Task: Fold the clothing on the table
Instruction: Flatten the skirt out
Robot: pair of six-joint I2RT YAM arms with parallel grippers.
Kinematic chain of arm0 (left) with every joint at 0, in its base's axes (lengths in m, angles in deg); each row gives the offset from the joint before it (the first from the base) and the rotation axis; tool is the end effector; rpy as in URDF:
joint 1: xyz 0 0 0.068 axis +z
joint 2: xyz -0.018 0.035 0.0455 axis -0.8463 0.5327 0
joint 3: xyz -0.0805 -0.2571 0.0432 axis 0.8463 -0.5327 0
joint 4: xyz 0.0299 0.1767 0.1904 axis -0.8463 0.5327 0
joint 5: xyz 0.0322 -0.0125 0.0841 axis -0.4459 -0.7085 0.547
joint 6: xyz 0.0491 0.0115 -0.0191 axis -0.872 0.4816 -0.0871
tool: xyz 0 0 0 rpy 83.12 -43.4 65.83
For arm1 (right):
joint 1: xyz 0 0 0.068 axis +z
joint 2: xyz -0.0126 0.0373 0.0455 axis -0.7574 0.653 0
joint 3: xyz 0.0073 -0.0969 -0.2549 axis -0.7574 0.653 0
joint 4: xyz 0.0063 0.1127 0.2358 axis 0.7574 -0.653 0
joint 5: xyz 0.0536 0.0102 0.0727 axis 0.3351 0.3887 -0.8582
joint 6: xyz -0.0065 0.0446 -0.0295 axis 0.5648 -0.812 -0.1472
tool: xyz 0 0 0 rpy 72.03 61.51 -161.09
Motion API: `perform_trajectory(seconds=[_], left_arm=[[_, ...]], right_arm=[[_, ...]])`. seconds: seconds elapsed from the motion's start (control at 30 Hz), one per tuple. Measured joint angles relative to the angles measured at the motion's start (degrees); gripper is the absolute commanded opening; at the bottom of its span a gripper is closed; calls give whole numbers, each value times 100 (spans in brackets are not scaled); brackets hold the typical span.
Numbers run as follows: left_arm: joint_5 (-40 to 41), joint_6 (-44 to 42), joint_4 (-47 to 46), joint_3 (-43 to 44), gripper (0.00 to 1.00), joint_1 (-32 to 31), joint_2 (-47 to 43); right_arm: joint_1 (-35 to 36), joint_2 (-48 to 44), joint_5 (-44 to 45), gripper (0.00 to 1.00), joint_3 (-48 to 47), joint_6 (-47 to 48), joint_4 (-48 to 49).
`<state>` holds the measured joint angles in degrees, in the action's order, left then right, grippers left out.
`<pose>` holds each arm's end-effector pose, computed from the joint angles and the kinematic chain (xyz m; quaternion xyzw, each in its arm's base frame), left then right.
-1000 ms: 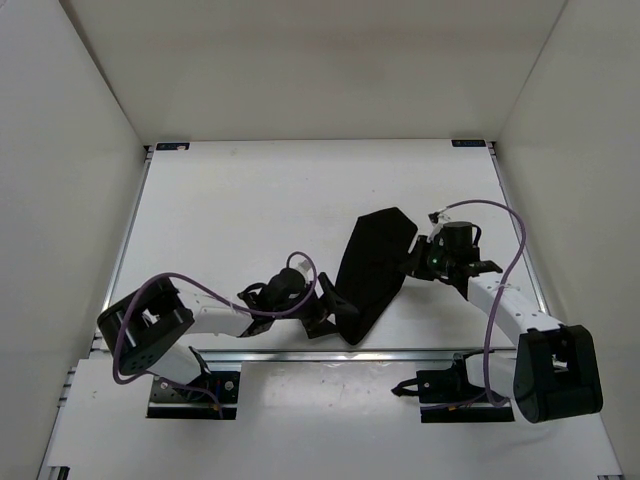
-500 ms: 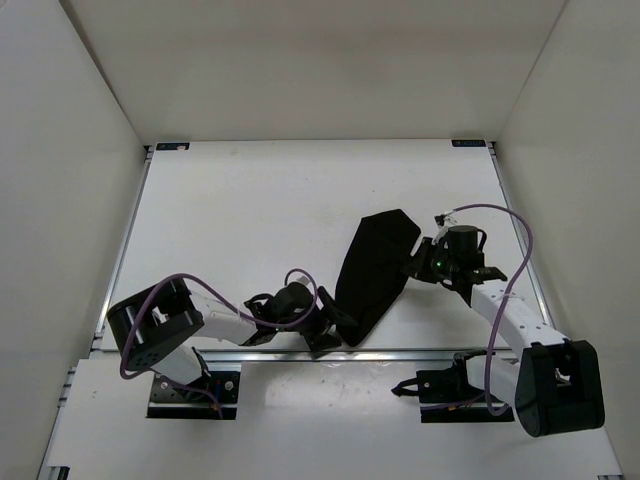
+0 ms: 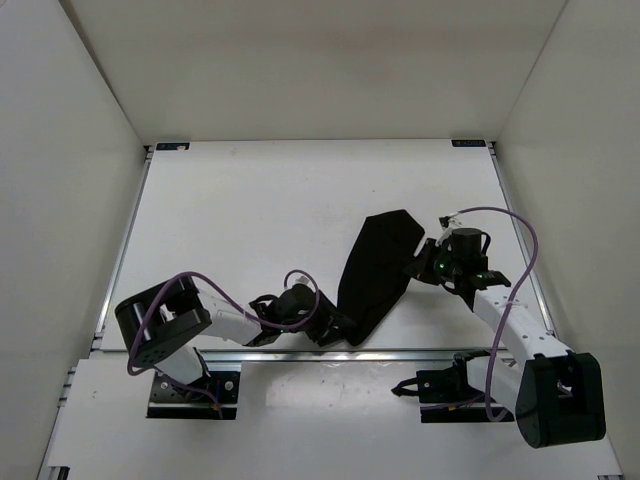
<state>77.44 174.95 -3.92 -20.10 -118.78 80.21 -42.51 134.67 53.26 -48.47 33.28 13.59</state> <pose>0.1227 -0.2297 0.1110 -0.2639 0.8641 -0.4279 0.0264 0.2055 0.0365 0.1964 0.0632 0.8992 0.2595 0.3465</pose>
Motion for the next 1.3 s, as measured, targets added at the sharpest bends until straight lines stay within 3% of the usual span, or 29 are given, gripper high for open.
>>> perform_trajectory(seconds=[0.03,0.13,0.17,0.37,0.53,0.63,0.77,0.9,1.0,1.1,1.3], left_arm=[[11,26,-13,31,44,-9,50],[15,28,-13,39,6,-26,83],[15,57,-17,42,0,-26,83],[-168,-597,503,175,0,415,-138],[-337,-2221,1937,909,0,1729,-1132],[-645,-3383,2708,1941,0,2946,-1447],[-951,-4769,3652,3788,0,4256,-1056],[-929,-6124,4852,7154,0,4745,343],[-839,-6789,5167,8734,0,4721,918],[-817,-7086,5080,8303,0,4518,612],[-483,-7318,4962,5464,0,3786,-223]], right_arm=[[0,-33,0,0,0,-4,-11],[-4,-103,0,0,0,-20,-17],[-4,-111,0,0,0,-22,-15],[-7,24,-17,0,-229,28,-299],[-26,584,-111,0,-1744,251,-857],[48,1038,-258,0,-3062,417,-1012],[166,1989,-706,0,-5099,549,-1246],[291,2872,-811,0,-6979,780,-1394],[245,2785,-844,0,-7112,975,-1141],[9,2221,-990,0,-6183,1064,-754],[-487,1357,-1174,0,-3694,1163,-643]])
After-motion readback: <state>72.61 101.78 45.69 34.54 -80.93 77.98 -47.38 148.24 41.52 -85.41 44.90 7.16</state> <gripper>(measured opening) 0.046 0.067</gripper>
